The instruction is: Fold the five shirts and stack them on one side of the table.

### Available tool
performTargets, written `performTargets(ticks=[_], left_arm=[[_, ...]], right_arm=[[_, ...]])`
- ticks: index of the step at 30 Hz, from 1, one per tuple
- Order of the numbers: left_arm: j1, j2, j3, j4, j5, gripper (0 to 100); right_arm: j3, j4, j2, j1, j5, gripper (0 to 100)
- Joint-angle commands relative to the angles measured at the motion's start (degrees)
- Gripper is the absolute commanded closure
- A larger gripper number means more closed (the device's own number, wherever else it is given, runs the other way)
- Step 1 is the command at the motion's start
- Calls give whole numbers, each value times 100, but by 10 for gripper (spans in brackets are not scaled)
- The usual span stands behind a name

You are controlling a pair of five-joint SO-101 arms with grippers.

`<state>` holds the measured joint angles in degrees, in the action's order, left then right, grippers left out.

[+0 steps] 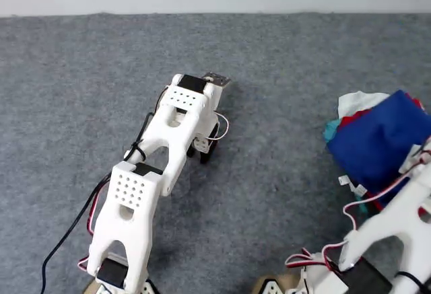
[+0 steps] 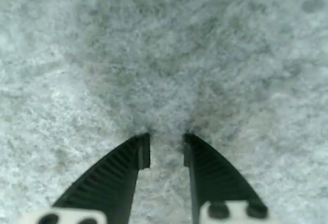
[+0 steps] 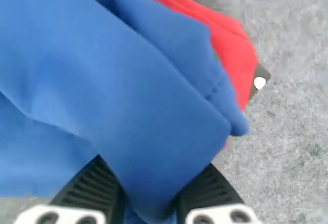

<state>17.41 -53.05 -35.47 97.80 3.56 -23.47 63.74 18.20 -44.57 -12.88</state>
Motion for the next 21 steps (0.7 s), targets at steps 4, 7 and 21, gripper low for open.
performTargets(ticks=[4,7,21], left_arm=[[-229,-176,66,-114,62,899],[-229,-176,66,-114,62,899],[-229,-176,66,-105,62,899]], right_arm=[[-396,-567,215,-426,229,989],[-695,-927,215,-505,308,987],[-914,-1525,277,-848,132,591]])
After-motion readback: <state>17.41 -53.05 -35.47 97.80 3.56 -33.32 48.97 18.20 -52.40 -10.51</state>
